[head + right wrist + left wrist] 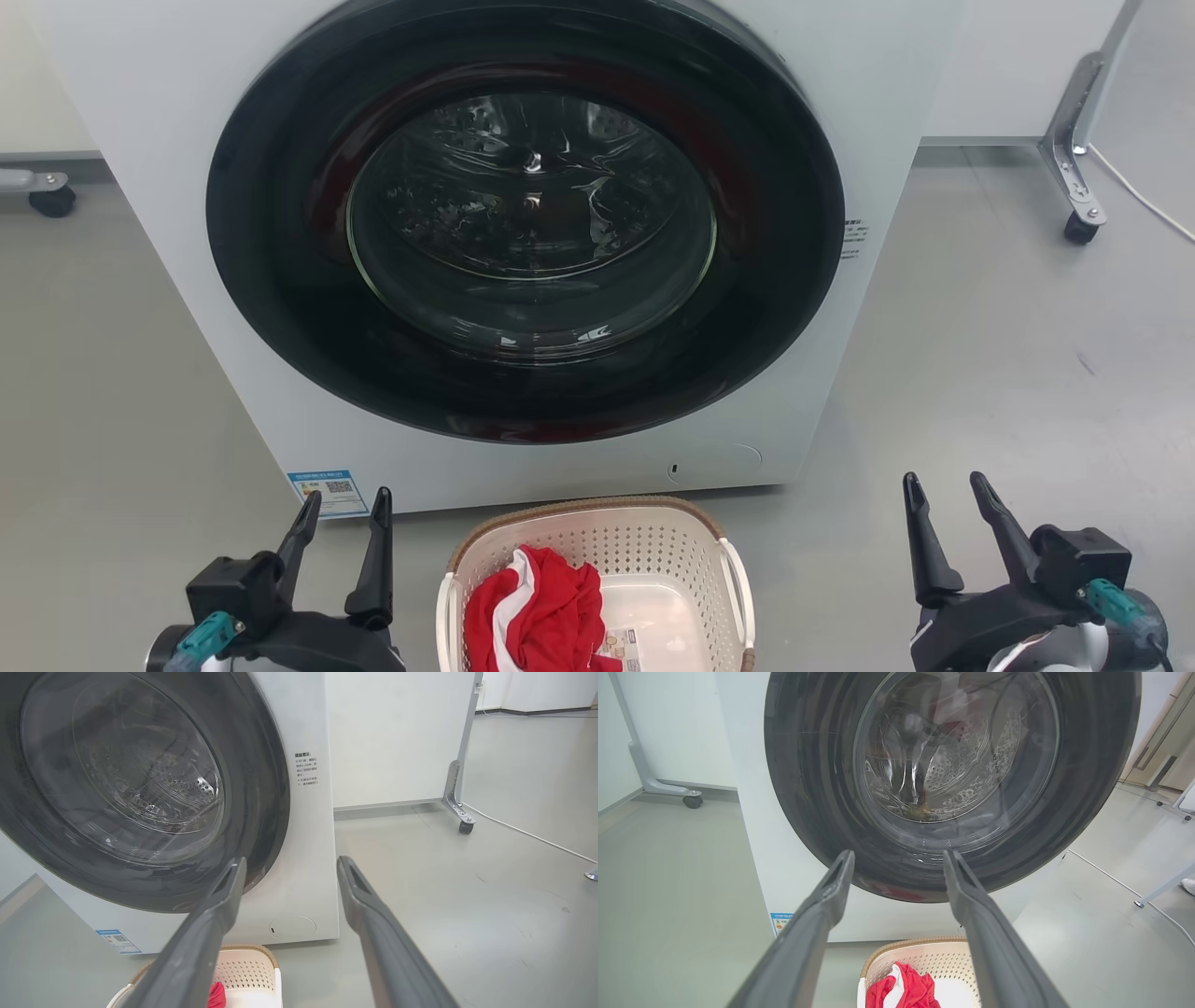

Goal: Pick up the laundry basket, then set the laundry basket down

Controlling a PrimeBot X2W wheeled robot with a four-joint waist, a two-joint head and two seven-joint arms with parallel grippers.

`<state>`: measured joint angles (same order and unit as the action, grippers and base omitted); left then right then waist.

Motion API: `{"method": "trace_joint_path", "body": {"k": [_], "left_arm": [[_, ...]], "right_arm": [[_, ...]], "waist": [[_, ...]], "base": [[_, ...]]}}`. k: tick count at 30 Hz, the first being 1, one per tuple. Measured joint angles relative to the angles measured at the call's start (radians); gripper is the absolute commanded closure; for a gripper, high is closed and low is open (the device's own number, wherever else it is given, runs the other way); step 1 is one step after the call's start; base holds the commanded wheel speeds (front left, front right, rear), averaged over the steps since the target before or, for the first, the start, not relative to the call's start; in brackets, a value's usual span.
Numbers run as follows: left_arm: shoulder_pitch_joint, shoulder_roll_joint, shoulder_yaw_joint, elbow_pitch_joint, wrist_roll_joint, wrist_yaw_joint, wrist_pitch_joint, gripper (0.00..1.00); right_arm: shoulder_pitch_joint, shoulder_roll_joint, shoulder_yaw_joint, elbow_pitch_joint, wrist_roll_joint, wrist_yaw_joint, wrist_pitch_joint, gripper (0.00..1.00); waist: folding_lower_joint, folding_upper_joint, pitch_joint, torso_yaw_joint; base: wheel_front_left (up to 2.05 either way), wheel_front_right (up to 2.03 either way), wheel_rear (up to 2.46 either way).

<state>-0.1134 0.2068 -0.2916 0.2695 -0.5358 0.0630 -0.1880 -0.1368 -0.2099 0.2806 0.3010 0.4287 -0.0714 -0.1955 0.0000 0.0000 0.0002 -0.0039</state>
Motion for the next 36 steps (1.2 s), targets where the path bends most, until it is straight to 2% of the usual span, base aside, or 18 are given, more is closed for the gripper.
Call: {"method": "trace_joint_path", "body": {"k": [17,36], "left_arm": [[0.0,0.01,-0.05,0.031,0.167,0.035,-0.044,0.0],[-0.001,0.008,-0.05,0.044,0.16,0.034,-0.044,0.0]], "right_arm": [[0.005,-0.008,0.026,0.009,-0.169,-0.035,-0.054,0.0],[0.017,-0.007,0.0,0.01,-0.166,-0.035,-0.054,0.0]], "waist": [[0.0,0.0,-0.002,0.003],[0.0,0.0,-0.003,0.013]], "base": [[0.0,0.0,0.0],[0.0,0.0,0.0]]}}
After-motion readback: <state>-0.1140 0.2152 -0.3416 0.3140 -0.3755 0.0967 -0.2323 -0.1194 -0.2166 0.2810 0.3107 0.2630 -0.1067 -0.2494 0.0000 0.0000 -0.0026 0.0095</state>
